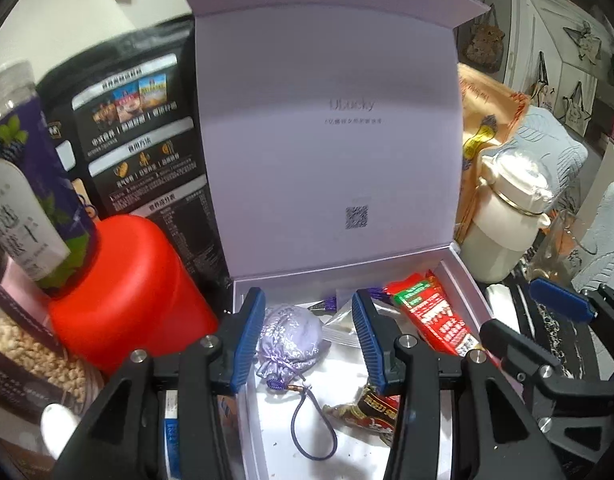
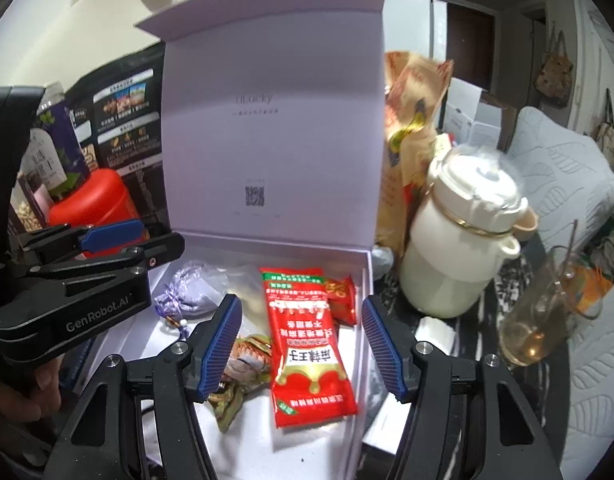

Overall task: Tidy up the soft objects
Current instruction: 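Lower both held packets into the lavender box and open both grippers, then lift both grippers out of the box and move toward the cord bag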

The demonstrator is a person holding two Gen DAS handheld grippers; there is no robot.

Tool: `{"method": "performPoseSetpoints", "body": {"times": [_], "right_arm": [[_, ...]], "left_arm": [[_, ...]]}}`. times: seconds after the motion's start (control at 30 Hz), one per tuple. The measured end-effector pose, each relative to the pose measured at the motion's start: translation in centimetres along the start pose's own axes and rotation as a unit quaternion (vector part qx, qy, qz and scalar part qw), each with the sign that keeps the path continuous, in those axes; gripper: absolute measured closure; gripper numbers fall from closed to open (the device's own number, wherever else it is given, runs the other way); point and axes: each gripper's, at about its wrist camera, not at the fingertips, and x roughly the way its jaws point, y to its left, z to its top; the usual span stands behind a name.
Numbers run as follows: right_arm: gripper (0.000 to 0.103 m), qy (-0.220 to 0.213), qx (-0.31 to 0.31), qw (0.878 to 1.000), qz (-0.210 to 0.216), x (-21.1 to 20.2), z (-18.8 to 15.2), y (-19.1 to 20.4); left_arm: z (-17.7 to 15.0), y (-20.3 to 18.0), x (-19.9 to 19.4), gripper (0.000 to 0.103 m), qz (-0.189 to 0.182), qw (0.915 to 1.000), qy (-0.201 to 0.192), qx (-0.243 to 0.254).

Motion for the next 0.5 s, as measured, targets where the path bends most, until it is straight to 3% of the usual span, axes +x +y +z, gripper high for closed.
{"method": "performPoseSetpoints", "body": {"times": [0.5], "right_arm": [[0.032,-0.075,-0.002,0.997,-0.024,-9.6,1.0,0.5]], "left_arm": [[1.0,-0.8,-9.4,0.058,-0.023,0.997,-0.074,0.006]]}}
